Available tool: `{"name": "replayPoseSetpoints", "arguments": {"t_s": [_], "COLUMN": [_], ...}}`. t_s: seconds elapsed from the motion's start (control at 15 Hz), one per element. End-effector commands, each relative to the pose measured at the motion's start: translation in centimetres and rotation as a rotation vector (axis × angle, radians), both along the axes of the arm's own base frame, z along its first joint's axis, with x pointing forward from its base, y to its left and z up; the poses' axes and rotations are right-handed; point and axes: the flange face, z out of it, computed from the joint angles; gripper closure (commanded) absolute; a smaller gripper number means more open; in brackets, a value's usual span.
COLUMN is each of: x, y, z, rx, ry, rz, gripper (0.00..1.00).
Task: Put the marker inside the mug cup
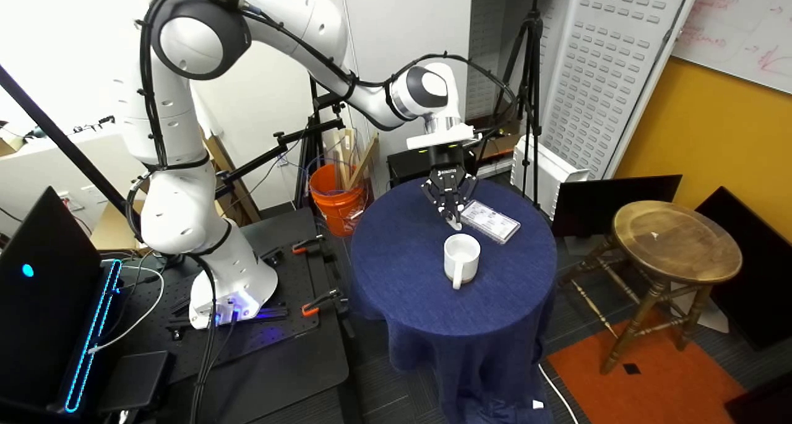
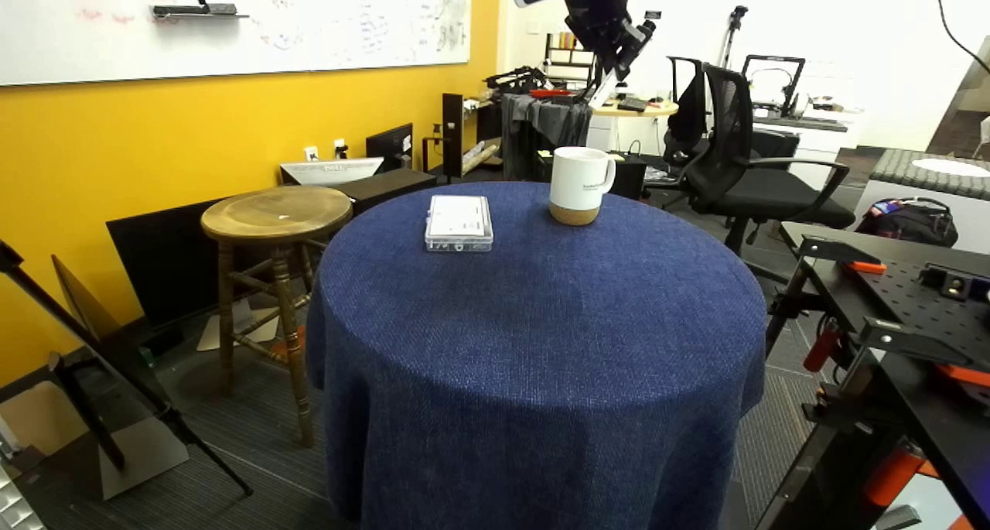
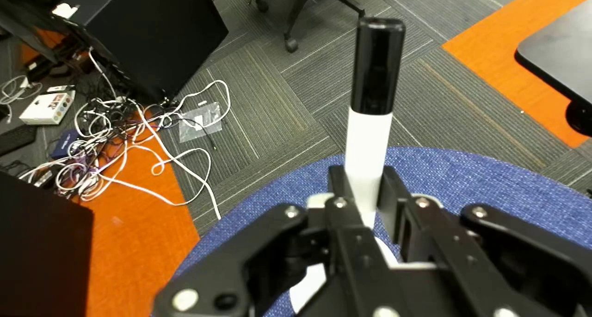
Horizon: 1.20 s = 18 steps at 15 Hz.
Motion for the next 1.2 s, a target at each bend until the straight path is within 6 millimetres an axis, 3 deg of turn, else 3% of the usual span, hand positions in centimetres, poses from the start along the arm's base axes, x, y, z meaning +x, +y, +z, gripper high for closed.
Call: {"name": "replayPoseSetpoints", "arguments": {"t_s": [0.0,0.6,1.13], "x": [1.0,3.1,3.8], "y": [0.2,-0.4,-1.0], "z": [-1.0,-2.9,-2.8], "rx": [0.005,-0.025,-0.092], "ry": [0.056,0.083,0.146], "rz": [0.023,-0.008,-0.075], "gripper": [0.95,0.95,0.95]}}
